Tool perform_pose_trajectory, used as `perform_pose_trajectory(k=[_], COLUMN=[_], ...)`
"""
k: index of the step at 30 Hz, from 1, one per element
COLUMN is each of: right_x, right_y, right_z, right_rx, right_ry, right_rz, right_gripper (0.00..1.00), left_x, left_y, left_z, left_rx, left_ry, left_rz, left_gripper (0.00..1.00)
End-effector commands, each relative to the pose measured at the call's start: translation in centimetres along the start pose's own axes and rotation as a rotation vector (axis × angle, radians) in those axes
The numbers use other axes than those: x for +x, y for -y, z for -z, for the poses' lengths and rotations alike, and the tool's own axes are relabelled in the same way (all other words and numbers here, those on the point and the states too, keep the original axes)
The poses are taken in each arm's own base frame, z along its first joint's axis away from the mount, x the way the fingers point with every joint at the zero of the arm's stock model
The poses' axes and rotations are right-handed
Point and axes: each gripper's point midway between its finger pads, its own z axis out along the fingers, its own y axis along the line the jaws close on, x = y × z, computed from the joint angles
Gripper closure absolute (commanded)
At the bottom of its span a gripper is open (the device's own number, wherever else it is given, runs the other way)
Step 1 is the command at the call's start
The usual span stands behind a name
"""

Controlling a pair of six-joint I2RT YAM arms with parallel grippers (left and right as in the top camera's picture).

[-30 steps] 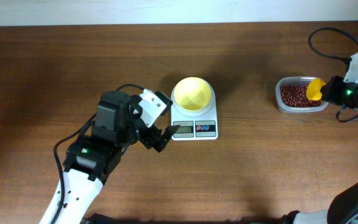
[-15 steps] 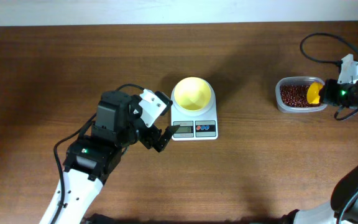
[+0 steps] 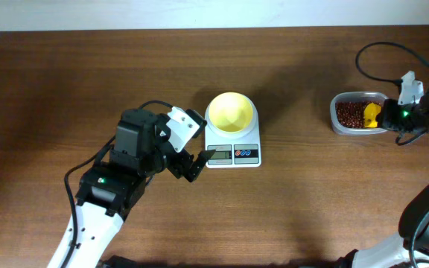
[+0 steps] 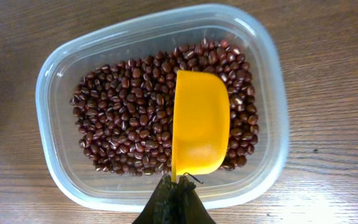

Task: Scoop item into bowl and weigh 50g on scale
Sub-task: 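Dip the yellow scoop into the red beans with the right gripper, then drag the scoop through the beans and tilt it up to fill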

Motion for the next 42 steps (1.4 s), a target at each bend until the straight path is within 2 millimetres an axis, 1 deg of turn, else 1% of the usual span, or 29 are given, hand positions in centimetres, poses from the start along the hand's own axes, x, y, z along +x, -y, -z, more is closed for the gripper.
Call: perform_pose_trajectory(k=[1,3,13,20,26,32,39,42], right_x=[0.2,0.1,0.8,0.9,0.2,-0.1,0.8,0.9], right_y=[-0.9,-1.3,-1.4,-2.2,-3.4,-3.5,-3.3,-3.3], right_z=[-0.9,-0.9,-0.9,-1.1,-1.4,-1.6,-3.2,-3.3], right_rx=[-0.072,-0.097,-0.103,-0.128,-0.132,-0.130,-0.141,-0.145], right_ry=[-0.020,-0.015,-0.043,-0.045,-0.028,-0.021,-0.068,-0.073], right_rz=[-0.012,-0.013,-0.042,-0.034,-0.027,-0.035,-0.082,-0.085], right_gripper=[0.96,0.96,0.96,0.96,0.96,0.96,0.96,0.96], left_x=[0.2,0.2,0.2,0.2,0.2,0.2,0.2,0.2], left_y=[-0.1,-0.1,-0.1,-0.1,-0.1,-0.1,-0.1,-0.1], left_z=[-0.1,-0.1,-0.1,-0.1,-0.1,-0.1,-0.1,-0.1], left_rx=[0.001,0.001,0.001,0.001,0.001,0.001,0.001,0.001], left_ry=[-0.005,-0.005,-0.005,-0.005,-0.005,-0.005,-0.005,-0.005], left_rz=[0.019,0.019,0.019,0.019,0.019,0.019,0.019,0.019], left_gripper=[0.01,0.01,0.01,0.01,0.01,0.01,0.01,0.01])
